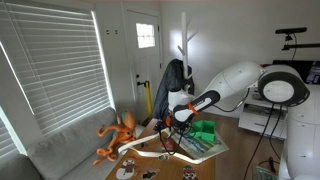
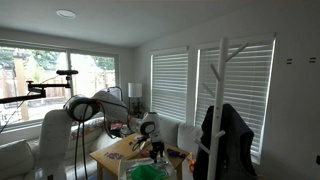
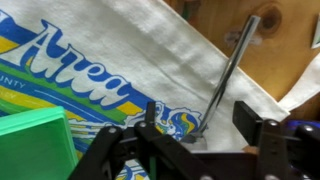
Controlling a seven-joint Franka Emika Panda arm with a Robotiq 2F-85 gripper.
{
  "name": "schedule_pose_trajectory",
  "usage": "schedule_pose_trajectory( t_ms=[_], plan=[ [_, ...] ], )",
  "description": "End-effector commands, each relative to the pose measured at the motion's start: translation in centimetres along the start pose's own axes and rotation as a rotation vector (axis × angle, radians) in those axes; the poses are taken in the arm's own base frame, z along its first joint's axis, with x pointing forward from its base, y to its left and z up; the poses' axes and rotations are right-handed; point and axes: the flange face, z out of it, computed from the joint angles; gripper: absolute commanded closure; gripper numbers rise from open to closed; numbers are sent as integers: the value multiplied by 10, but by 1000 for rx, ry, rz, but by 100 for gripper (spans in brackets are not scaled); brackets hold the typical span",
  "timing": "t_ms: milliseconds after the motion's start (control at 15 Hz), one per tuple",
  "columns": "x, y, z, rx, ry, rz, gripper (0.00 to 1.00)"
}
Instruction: Put the silver spoon in the green lunchbox
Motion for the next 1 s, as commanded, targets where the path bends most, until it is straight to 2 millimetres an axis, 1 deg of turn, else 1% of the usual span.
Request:
schedule_pose_trajectory(
  t_ms=[0,133,200,467,533,600,667,733,800,933],
  plan=[
    [4,-13,2,-31,-6,-6,47],
    [6,-14,5,-42,-9,0,61],
    [8,-15,4,-41,-8,6,69],
    [15,-10,-6,-27,-4,29,96],
    [16,-7,-11,-21,-12,28,99],
    [18,-2,-19,-14,-7,33,100],
    [20,2,-29,2,6,38,100],
    [23,5,-39,21,14,44,98],
    [27,13,-54,45,18,53,98],
    [34,26,-75,73,14,54,98]
  ],
)
